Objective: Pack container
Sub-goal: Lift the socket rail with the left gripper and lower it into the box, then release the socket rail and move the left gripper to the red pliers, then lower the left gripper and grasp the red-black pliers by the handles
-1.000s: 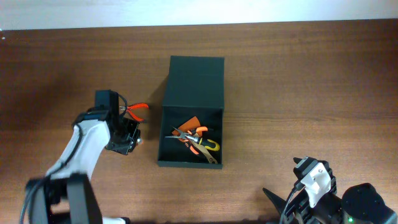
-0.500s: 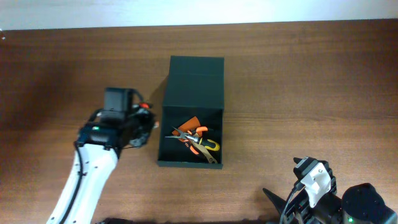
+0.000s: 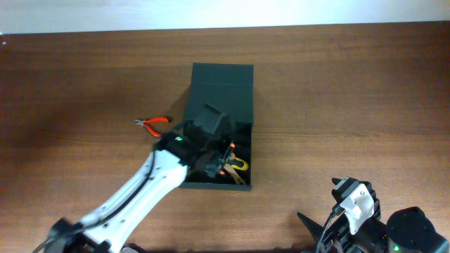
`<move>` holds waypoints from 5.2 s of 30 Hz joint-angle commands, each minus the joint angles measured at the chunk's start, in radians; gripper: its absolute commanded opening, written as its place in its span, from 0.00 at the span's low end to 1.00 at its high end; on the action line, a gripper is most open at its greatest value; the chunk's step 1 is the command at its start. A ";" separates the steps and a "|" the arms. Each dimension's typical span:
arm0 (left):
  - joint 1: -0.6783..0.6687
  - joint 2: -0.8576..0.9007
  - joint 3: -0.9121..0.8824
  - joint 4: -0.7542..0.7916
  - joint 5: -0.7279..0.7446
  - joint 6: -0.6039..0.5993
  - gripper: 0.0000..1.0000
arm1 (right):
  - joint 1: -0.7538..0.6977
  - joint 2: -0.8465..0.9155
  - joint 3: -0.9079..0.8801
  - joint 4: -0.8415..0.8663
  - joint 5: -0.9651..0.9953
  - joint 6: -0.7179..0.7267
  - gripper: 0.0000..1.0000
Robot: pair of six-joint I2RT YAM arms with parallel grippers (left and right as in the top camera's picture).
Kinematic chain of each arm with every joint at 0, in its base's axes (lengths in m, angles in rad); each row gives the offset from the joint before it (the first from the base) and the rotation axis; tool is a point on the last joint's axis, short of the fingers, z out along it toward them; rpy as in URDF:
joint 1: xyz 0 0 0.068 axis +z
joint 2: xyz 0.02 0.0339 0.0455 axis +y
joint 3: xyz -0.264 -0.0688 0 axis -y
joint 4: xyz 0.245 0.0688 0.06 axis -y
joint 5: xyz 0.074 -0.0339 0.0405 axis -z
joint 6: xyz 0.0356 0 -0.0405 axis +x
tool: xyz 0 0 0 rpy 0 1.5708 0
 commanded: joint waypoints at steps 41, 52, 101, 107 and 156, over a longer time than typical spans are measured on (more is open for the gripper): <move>0.077 -0.153 0.183 -0.224 -0.377 0.042 0.99 | -0.001 -0.005 -0.002 0.003 -0.006 0.009 0.99; 0.560 -0.031 0.333 -0.423 -0.283 0.555 0.99 | -0.001 -0.005 -0.003 0.003 -0.006 0.009 0.99; 0.676 0.541 0.195 -0.284 0.027 0.539 0.64 | -0.001 -0.005 -0.003 0.003 -0.006 0.009 0.99; 0.676 0.541 0.195 -0.277 0.020 0.539 0.61 | -0.001 -0.005 -0.003 0.003 -0.006 0.009 0.99; 0.698 0.540 0.206 -0.169 -0.065 0.675 0.06 | -0.001 -0.005 -0.003 0.003 -0.006 0.009 0.99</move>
